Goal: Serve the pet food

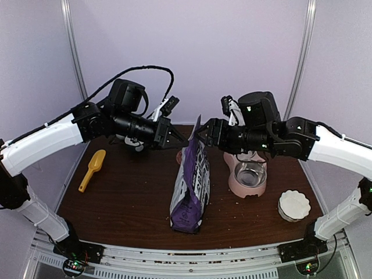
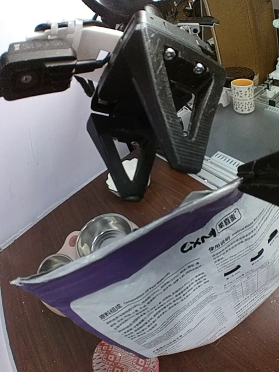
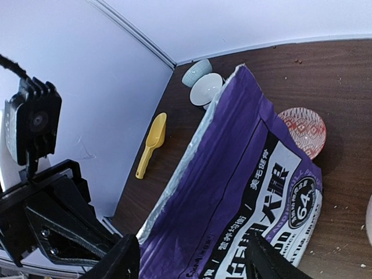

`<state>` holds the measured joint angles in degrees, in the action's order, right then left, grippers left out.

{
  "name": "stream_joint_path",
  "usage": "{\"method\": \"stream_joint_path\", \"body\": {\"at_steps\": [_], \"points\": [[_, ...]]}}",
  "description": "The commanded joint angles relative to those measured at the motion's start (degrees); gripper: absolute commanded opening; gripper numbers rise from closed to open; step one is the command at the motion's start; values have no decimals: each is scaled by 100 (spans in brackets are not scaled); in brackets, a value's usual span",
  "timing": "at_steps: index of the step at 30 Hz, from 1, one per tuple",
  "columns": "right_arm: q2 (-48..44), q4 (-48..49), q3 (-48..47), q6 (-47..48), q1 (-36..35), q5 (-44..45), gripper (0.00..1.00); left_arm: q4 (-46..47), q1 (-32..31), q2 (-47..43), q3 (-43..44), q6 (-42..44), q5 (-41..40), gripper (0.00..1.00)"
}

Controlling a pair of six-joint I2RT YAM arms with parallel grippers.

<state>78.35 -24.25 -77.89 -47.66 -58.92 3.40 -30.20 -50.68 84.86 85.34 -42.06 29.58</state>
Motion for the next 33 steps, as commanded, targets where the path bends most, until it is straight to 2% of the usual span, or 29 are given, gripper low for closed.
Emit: {"method": "stream_joint_path", "body": {"at_steps": [1, 11, 16, 19, 25, 33], "points": [[98, 174, -242, -87, -58, -121, 61, 260, 23, 17, -108, 63, 177, 0], [265, 232, -296, -64, -67, -155, 54, 451, 23, 31, -166, 16, 303, 0], [394, 155, -311, -34, -69, -227, 45, 509, 23, 24, -171, 22, 359, 0], [419, 78, -319, -29, -76, -227, 34, 547, 21, 18, -190, 23, 334, 0], [216, -61, -25, -97, -94, -5, 2, 565, 20, -102, -320, -80, -68, 0], [23, -389, 132, -187, -94, 366, 0, 659, 21, -241, -530, -242, -401, 0]]}}
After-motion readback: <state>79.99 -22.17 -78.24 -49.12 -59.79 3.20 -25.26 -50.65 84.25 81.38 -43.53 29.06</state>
